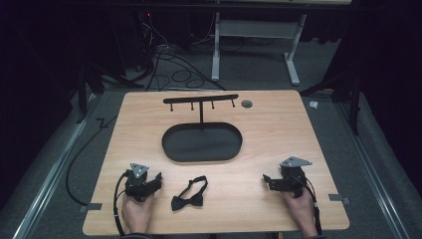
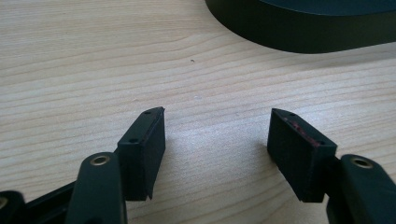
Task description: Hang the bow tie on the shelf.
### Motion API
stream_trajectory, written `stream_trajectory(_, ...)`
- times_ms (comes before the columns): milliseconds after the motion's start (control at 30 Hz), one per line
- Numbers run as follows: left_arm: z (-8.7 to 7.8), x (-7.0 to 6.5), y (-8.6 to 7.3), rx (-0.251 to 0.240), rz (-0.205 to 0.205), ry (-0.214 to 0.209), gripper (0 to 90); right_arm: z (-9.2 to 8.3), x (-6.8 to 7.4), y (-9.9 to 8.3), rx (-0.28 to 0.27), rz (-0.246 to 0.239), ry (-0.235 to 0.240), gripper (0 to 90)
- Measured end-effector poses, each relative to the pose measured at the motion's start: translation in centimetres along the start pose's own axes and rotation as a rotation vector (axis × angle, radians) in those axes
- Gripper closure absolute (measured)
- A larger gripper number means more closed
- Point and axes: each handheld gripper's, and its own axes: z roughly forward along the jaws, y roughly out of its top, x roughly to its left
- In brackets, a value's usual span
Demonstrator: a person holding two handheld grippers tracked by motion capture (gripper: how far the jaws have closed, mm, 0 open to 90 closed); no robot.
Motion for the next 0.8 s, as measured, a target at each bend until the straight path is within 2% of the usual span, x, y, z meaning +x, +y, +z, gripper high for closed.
stream_trajectory(800,0.01,-0.01,0.02,0.0,-0.001,0.0,36.7,0.01,-0.07,-0.01,-0.002,-0.003,-0.002,17.5)
